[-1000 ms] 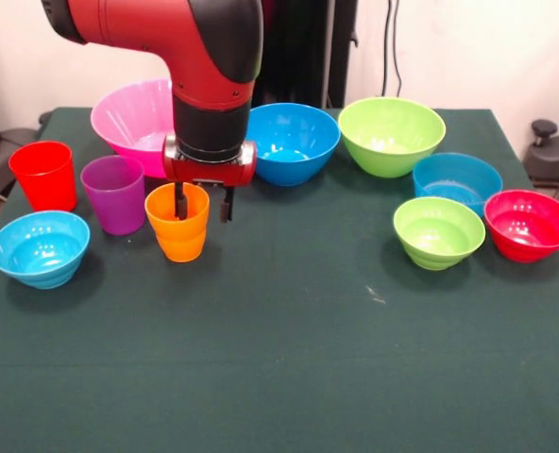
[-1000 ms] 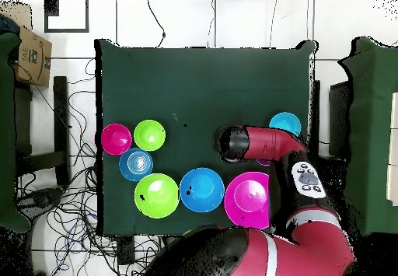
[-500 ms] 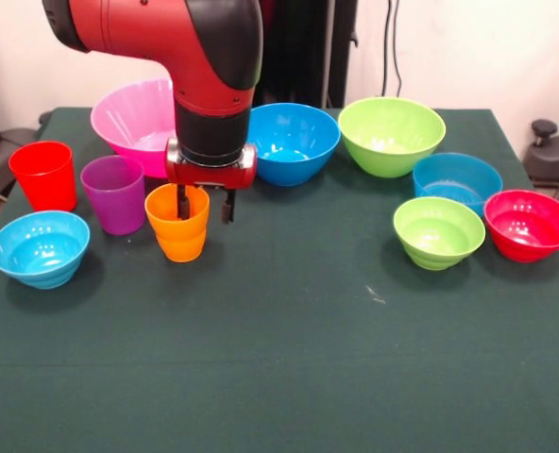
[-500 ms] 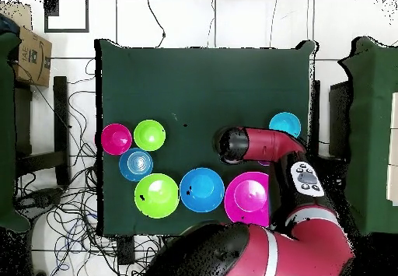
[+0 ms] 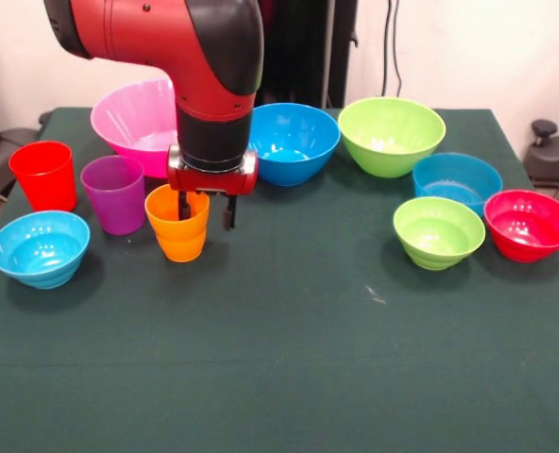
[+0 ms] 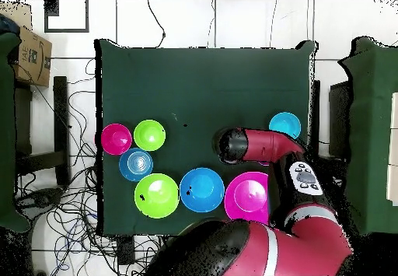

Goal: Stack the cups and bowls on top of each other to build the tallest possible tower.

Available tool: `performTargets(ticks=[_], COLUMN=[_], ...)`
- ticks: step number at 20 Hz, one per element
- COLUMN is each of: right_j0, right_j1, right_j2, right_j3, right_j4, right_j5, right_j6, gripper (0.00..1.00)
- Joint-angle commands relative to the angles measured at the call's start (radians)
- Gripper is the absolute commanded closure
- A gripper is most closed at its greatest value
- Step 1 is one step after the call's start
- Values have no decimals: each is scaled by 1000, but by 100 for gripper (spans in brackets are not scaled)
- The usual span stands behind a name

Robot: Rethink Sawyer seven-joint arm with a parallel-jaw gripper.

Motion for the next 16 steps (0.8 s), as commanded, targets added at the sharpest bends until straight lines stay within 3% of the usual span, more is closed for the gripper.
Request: performTargets(ticks=[1,16], right_j0=[-5,-13], right_j1=[12,19], right_j2=[42,46], right_j3=[-29,-29], right_j4=[22,22], right_j5=[-58,-62], right_j6=[119,109], gripper=[0,0])
